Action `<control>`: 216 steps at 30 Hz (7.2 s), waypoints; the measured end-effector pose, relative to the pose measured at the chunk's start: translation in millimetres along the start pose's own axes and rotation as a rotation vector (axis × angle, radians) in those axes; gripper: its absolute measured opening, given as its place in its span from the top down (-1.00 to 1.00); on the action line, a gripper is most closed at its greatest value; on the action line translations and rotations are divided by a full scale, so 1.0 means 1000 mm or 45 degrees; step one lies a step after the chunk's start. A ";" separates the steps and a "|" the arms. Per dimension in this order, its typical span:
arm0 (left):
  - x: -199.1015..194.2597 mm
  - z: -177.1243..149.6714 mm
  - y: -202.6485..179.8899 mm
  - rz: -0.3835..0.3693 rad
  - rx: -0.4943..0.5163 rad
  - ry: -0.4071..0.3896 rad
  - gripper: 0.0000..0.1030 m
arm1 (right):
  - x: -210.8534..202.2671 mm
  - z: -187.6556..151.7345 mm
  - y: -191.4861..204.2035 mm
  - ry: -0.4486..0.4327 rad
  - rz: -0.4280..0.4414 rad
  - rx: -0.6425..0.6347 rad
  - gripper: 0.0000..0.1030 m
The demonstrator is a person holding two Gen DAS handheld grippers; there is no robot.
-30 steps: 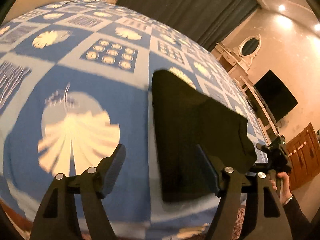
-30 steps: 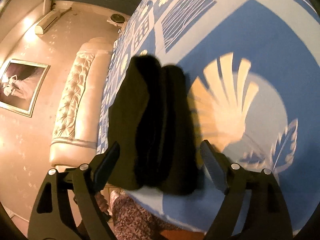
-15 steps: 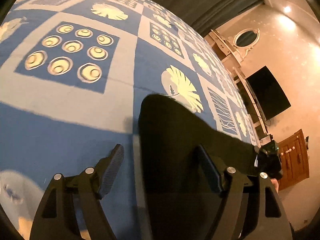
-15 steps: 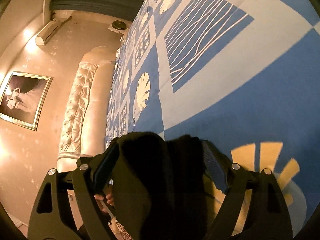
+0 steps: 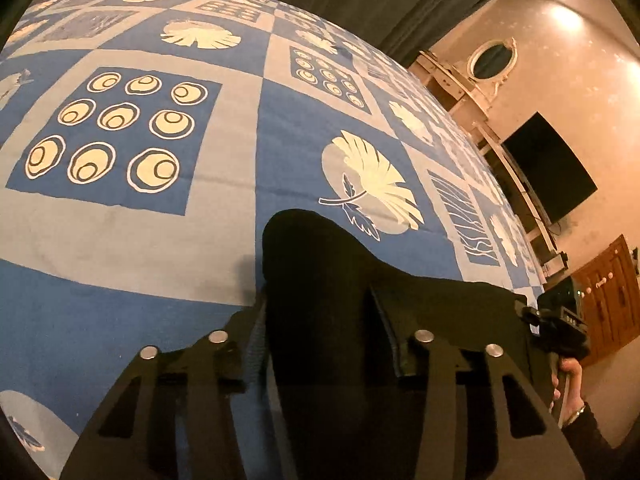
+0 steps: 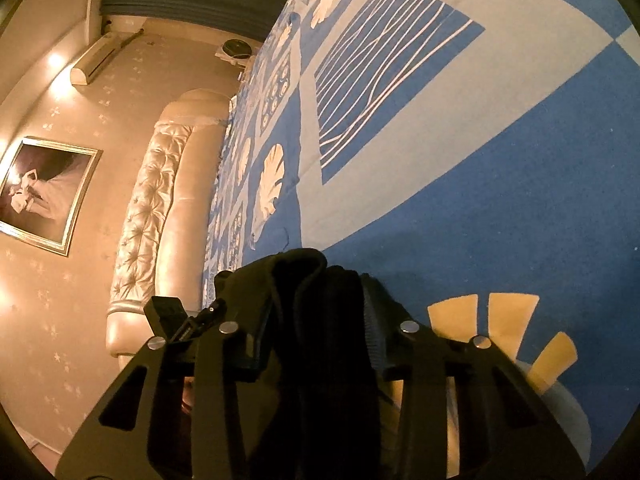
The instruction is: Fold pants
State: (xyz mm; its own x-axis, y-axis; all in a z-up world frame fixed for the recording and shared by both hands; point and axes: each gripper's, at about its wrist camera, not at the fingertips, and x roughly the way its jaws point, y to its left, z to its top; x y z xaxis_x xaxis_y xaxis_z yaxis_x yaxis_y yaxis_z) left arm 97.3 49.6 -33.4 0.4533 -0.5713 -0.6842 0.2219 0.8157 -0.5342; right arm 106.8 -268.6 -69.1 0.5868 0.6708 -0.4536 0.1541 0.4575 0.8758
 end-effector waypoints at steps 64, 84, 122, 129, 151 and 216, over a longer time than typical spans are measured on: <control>-0.088 -0.126 0.008 -0.269 -0.319 0.066 -0.28 | -0.032 -0.085 0.008 0.132 0.076 0.041 -0.24; -0.084 -0.119 -0.012 -0.125 -0.250 0.073 0.25 | -0.043 -0.094 0.006 0.132 0.116 0.098 0.37; -0.081 -0.119 -0.014 -0.111 -0.234 0.078 0.25 | -0.053 -0.101 -0.004 0.150 0.131 0.132 0.37; -0.081 -0.118 -0.015 -0.115 -0.218 0.077 0.19 | -0.053 -0.103 -0.004 0.146 0.115 0.129 0.33; -0.121 -0.147 -0.054 0.423 0.045 -0.101 -0.60 | -0.099 -0.163 0.046 -0.079 -0.535 -0.202 -0.45; -0.133 -0.183 -0.105 0.654 0.157 -0.246 -0.61 | -0.062 -0.222 0.100 -0.164 -0.838 -0.609 -0.63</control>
State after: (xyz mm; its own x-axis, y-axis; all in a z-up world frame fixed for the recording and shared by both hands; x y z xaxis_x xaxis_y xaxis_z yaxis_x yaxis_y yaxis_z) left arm -144.3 22.9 23.0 0.6773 -0.0804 -0.7313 0.0250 0.9960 -0.0864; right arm -91.0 -134.6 10.0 0.5857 0.1193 -0.8017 0.1605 0.9524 0.2590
